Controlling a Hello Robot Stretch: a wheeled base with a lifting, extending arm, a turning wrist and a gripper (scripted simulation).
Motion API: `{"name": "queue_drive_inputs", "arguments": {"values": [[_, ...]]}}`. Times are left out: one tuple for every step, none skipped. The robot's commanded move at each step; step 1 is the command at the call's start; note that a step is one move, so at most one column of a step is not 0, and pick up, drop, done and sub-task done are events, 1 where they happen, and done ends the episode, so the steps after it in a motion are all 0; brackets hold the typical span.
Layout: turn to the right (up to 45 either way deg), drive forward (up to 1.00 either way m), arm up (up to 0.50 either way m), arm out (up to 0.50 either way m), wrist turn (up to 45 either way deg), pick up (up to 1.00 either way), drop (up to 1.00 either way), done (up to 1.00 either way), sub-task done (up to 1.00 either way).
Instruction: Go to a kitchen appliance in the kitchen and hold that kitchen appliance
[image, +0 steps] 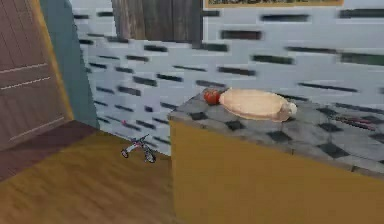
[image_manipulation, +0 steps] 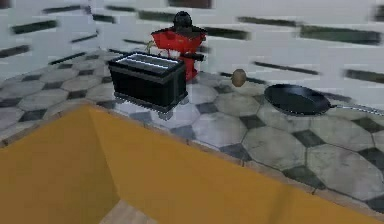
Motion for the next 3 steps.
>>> {"name": "queue_drive_inputs", "arguments": {"values": [[45.0,0.00,0.00,0.00,0.0,0.00,0.00,0.00,0.00],[33.0,0.00,0.00,0.00,0.0,0.00,0.00,0.00,0.00],[0.0,0.35,0.00,0.00,0.0,0.00,0.00,0.00,0.00]]}}
